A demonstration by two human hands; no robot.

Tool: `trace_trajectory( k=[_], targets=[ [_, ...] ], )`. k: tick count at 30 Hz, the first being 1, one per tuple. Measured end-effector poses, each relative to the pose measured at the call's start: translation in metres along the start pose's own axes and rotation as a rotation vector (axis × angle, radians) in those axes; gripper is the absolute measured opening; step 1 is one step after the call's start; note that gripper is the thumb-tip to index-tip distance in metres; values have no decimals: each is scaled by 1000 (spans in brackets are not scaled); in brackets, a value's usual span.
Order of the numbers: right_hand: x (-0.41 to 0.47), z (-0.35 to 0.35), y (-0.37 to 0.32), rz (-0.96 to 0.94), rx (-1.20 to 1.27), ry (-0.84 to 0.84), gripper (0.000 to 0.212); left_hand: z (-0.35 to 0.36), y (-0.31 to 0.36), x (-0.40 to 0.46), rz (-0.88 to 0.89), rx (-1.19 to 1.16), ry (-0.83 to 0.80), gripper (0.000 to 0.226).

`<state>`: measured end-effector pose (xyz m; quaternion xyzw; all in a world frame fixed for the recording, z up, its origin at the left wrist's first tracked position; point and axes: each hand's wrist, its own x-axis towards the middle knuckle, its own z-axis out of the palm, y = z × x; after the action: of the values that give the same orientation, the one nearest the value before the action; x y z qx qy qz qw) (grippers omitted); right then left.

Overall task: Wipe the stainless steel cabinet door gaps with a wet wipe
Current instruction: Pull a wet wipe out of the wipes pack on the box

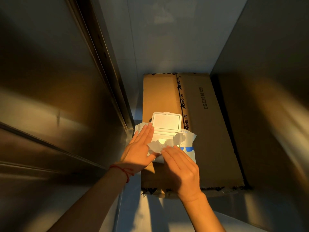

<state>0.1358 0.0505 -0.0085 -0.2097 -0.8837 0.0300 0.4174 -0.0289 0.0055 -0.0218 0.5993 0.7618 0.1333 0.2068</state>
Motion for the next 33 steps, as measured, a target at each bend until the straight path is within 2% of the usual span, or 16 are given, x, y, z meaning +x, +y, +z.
trace_trajectory(
  k=[4, 10, 33],
  targets=[
    [1, -3, -1, -6, -2, 5, 48, 0, 0, 0, -6, -16, -3, 81],
    [3, -5, -2, -9, -33, 28, 50, 2, -2, -1, -2, -6, 18, 81],
    [14, -24, 1, -35, -32, 99, 38, -5, 16, -3, -96, -97, -18, 86]
  ],
)
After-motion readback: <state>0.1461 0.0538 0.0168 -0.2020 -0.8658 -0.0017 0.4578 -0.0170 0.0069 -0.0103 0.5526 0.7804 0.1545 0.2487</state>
